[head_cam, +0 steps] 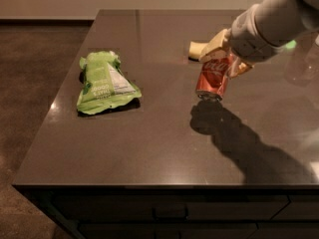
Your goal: Place coke can upright
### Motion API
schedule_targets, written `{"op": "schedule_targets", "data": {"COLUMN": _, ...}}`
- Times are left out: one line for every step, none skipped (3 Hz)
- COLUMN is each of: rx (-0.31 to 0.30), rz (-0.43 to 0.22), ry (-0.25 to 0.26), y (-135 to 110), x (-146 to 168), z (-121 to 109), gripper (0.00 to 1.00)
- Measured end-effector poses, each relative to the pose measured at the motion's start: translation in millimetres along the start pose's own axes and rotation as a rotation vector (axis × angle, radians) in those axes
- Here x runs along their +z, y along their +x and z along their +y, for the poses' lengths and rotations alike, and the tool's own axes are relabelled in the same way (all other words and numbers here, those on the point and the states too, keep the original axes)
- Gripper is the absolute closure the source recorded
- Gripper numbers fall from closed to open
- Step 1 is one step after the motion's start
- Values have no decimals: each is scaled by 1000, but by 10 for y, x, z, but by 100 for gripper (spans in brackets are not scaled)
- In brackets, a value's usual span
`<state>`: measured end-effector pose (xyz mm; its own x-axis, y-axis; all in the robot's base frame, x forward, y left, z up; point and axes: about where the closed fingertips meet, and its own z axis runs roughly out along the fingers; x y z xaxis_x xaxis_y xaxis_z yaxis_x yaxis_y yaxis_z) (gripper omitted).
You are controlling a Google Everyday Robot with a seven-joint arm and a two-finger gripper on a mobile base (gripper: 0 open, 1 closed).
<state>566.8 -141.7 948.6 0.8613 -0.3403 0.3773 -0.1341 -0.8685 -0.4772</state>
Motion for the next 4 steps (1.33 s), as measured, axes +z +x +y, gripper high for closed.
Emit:
{"op": "schedule_targets", "data": {"rx": -74, "rz": 90, "ry": 10, "y": -8, "x": -21, "z": -26, "gripper": 100}}
{"op": "schedule_targets", "data": {"rx": -148, "rz": 176, "ry": 26, "y": -19, "x": -38, "z": -87, "gripper": 100}}
{"op": "schedule_targets", "data": {"rx": -211, "rz": 243, "ry": 32, "y": 5, "x": -37, "z": -130, "gripper": 100}}
{"op": "schedule_targets", "data": {"rx": -281, "rz": 310, "ry": 23, "y": 43, "x": -47, "z": -160, "gripper": 100}}
